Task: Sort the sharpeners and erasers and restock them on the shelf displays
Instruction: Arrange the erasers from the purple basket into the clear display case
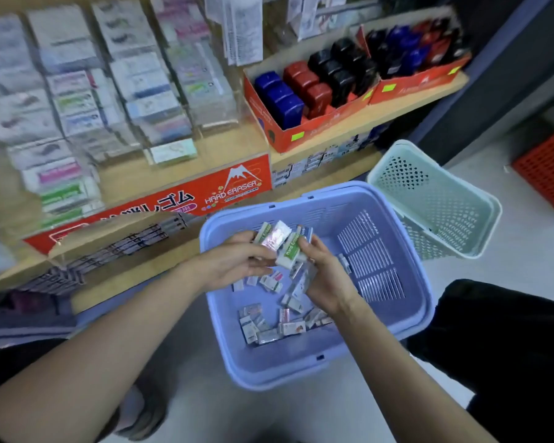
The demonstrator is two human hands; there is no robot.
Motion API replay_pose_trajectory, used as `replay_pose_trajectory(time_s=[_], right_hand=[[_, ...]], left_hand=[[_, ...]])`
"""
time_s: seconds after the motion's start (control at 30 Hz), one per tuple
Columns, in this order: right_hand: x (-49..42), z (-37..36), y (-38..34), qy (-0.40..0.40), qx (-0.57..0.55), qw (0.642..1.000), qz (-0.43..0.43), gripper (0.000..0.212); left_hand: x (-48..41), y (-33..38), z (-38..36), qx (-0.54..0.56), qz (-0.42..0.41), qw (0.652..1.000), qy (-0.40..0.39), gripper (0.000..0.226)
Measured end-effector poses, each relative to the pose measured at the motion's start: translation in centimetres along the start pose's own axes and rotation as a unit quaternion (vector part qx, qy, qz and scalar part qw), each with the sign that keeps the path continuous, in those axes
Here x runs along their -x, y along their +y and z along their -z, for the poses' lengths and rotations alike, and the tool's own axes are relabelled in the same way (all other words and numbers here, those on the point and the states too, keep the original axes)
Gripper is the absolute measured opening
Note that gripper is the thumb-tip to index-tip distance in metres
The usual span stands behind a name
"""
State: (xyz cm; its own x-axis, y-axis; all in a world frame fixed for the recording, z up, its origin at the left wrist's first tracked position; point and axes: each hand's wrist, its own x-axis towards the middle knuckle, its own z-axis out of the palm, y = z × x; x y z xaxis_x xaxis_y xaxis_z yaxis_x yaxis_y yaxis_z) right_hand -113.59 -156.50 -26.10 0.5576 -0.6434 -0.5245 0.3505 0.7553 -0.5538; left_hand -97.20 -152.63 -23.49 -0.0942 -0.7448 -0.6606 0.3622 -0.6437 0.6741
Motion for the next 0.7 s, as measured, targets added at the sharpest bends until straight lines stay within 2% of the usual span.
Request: replay_pose_trajectory(time_s=[0.23,0.37,0.47,0.6,0.7], right_hand=[[4.5,-6.2,-0.8,-0.038,-0.007,0.998,0.042,0.012],[5.7,-8.6,-0.1,-0.040,0.035,0.996,0.075,0.019],[6.0,-10.5,0.3,-0.028,0.043,0.995,0.089,0.020],[6.4,-13.5,0.5,-0.019,0.152,0.983,0.101,0.025],[6.2,-15.8,0.4,-0.059,0.306,0.943,0.120,0.033]], left_hand=[[6.2,2.5,-0.1,-0.035,-0.049,0.998,-0.029,0.035],[9.2,3.3,0.3,-0.024,-0.080,0.996,-0.018,0.042],[11.4,4.0,1.2,-0.036,-0.126,0.991,0.025,0.044],[14.4,5.2,3.4,-0.081,-0.156,0.982,0.069,0.042],[16.6,6.1,5.7,-0.108,-0.161,0.978,0.084,0.034]])
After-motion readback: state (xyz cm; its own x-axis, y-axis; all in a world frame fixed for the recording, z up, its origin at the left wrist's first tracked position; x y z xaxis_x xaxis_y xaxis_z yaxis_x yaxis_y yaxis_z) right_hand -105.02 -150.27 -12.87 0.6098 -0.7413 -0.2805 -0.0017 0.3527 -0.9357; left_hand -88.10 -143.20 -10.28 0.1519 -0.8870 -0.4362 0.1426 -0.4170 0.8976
